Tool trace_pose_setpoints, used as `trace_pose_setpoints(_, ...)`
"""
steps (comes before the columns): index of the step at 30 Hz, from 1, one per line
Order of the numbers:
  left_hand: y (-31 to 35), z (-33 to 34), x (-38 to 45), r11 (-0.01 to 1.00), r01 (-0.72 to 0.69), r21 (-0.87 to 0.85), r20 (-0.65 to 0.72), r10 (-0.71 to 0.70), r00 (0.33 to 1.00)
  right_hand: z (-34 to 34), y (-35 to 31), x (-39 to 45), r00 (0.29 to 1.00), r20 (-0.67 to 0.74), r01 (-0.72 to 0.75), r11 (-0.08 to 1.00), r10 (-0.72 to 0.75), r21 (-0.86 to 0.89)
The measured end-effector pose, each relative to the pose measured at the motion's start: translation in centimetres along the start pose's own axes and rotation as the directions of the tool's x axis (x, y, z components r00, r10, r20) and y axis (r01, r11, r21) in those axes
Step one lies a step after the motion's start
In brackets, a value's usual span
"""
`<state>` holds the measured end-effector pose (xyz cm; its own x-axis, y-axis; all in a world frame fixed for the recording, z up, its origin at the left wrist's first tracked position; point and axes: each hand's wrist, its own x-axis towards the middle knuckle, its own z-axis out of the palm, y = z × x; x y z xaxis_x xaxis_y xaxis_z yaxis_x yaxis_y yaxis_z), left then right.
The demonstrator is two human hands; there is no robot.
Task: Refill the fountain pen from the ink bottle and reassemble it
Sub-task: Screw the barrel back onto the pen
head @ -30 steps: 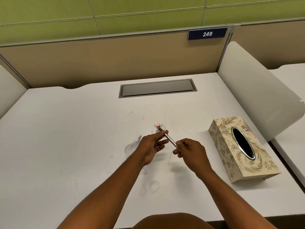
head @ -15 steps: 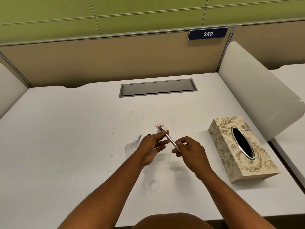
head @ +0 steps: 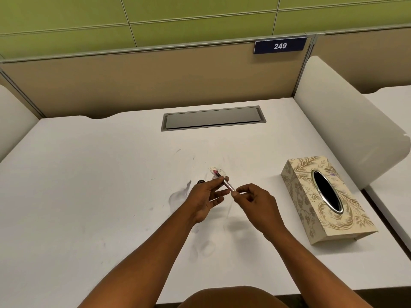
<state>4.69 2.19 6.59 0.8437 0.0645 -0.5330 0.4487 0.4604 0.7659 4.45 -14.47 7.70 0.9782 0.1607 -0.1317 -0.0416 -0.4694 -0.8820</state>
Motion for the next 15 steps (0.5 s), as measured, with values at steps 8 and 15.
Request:
trace_pose_setpoints(8,-0.32,0.10,-0.10,1.000,0.014,0.005,0.007,-0.014,1.000,-0.12,0.28,-0.06,1.000,0.002,0.027,0.999,-0.027,-0.047)
trace_pose_setpoints(15,-0.39,0.03,-0.41,0.999,0.028,-0.015,0.057,-0.027,0.998,-0.39,0.39,0.02,0.980,0.146,-0.157,0.976,0.136,0.148)
